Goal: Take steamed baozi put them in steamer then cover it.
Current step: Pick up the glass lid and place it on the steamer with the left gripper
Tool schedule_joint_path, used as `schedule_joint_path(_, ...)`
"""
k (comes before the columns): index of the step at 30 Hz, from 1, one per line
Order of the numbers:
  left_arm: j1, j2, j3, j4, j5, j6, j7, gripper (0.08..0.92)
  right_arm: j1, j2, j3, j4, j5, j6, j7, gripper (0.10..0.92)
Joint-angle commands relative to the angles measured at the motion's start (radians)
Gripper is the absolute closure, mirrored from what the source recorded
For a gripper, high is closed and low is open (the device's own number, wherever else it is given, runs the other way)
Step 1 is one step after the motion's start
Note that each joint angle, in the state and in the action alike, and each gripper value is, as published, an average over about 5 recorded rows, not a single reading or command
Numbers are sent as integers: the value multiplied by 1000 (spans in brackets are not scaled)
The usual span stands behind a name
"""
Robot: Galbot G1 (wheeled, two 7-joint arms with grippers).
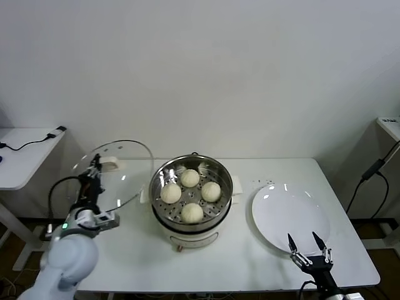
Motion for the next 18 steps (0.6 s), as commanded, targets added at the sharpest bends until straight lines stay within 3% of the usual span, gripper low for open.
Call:
schedule_joint_path(1,-39,49,151,-136,-11,134,48,858,5,3,-2,-7,-31,8,1,203)
schedule_joint_path(8,-185,-141,409,-85,260,249,182,858,12,-2,-6,-32,-31,22,-3,203)
schedule_joint_path(18,-241,-346,510,30,478,262,251,858,20,0,-11,-56,-30,36,-4,203)
